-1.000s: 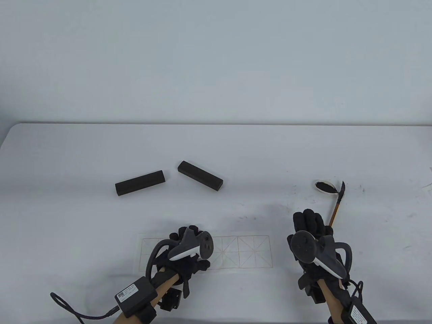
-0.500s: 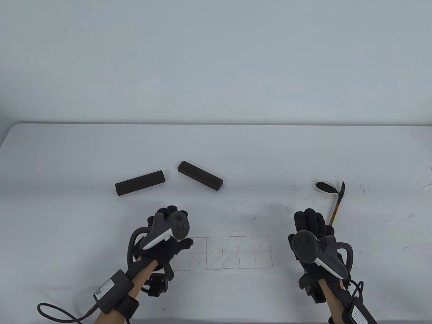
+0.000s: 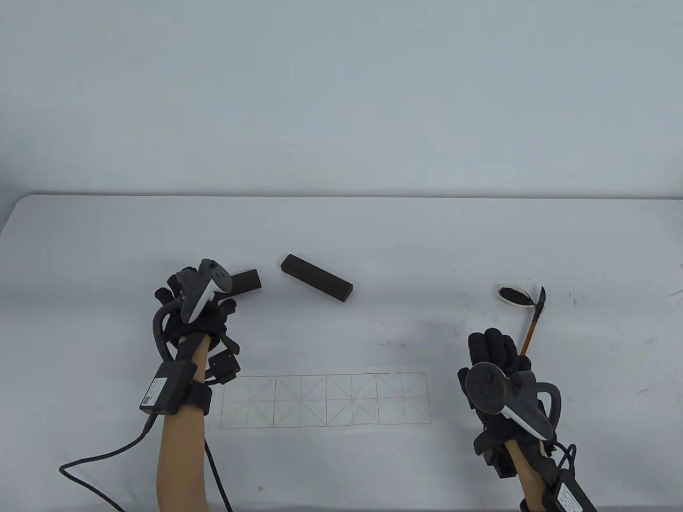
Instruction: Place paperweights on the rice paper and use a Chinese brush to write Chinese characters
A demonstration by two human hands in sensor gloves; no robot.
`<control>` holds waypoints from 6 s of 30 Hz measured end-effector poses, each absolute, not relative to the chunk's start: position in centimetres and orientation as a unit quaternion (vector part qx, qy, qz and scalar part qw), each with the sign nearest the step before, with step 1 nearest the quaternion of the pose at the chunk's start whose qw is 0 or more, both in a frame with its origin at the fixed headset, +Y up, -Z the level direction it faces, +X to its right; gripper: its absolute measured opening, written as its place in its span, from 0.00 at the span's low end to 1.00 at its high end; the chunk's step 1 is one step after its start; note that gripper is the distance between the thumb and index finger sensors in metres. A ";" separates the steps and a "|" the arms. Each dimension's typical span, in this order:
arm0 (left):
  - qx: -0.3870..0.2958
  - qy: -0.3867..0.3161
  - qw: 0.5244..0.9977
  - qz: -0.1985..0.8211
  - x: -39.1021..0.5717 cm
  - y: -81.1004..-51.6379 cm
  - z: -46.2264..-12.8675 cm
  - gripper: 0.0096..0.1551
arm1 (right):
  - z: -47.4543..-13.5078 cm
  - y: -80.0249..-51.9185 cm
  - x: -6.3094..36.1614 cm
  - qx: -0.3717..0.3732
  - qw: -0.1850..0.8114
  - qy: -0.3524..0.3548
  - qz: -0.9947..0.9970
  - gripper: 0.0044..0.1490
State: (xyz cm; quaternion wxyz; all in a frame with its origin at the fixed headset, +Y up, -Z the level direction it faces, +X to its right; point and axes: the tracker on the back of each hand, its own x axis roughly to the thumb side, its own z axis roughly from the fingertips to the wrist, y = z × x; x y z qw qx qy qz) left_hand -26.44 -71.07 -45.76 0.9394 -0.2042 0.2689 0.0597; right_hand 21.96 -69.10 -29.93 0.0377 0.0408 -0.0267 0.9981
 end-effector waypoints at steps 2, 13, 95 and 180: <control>-0.220 0.273 0.935 0.061 -26.4 -71.5 -46.8 0.46 | -30.0 -69.1 21.9 0.041 0.035 -0.025 0.998 0.43; -0.253 0.268 0.925 0.089 -25.0 -74.0 -49.5 0.46 | -30.1 -69.1 21.9 0.044 0.033 -0.022 0.998 0.43; -0.152 0.252 0.952 -0.085 -24.2 -73.6 -32.3 0.45 | -29.0 -68.5 21.1 0.082 0.048 -0.037 0.995 0.43; -0.152 0.173 0.953 -0.197 -11.8 -71.9 -48.8 0.49 | -28.8 -68.1 20.2 0.097 0.045 -0.019 0.994 0.44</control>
